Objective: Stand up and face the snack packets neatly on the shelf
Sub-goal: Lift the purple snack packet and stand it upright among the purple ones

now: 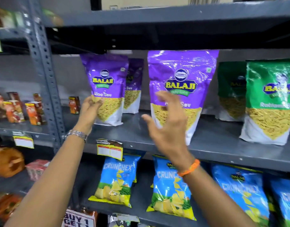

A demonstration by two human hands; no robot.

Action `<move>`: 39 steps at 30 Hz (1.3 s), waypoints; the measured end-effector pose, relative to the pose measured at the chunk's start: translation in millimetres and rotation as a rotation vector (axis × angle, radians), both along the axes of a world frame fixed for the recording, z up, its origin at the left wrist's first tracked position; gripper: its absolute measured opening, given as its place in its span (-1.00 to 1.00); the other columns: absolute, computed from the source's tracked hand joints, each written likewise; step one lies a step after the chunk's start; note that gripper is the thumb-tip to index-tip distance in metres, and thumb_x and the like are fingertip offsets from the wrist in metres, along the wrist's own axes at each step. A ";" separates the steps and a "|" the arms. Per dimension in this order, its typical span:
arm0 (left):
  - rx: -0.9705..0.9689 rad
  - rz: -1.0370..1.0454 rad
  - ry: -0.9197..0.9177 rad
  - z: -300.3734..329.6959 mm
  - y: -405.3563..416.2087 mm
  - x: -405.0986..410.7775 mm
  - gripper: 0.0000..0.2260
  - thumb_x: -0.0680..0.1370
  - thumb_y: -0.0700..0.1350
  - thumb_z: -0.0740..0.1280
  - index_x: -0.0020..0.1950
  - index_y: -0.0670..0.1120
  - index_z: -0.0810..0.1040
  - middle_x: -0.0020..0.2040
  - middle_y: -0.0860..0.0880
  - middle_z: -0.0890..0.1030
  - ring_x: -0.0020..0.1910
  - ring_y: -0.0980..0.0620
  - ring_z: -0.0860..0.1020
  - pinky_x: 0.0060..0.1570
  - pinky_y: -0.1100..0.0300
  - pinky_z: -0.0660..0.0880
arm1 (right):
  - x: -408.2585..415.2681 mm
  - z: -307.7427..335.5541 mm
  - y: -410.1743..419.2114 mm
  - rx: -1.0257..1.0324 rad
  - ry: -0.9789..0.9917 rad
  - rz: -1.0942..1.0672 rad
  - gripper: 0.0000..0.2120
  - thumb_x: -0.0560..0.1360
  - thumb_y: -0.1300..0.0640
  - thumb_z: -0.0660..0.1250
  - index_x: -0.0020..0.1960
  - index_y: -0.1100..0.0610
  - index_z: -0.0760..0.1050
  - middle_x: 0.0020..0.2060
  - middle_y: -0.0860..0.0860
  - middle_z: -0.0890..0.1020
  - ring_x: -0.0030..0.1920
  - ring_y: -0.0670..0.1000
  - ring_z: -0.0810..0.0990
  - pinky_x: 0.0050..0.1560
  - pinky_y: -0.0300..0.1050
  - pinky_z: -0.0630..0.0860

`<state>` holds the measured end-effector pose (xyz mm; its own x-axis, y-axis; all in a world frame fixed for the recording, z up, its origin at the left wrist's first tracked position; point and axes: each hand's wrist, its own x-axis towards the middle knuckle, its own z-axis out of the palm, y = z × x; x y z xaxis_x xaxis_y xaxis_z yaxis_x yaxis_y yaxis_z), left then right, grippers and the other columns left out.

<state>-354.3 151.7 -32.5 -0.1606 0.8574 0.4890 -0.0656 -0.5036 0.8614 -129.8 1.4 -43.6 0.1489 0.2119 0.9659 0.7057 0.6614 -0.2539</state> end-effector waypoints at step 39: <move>-0.139 -0.171 0.135 -19.0 5.6 -70.4 0.04 0.11 0.35 0.58 0.47 -0.09 0.38 0.17 0.08 0.68 0.14 0.18 0.63 0.26 0.14 0.46 | -107.7 -17.8 122.1 -0.867 -0.007 0.298 -0.17 0.32 -0.09 0.61 0.40 0.18 0.29 0.31 0.12 0.62 0.32 0.18 0.58 0.23 -0.06 0.55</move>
<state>-424.8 157.3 -51.5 0.0513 0.9270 0.3715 -0.0190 -0.3710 0.9284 -237.5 123.5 -61.4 -0.0335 0.8915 0.4518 0.5402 0.3965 -0.7423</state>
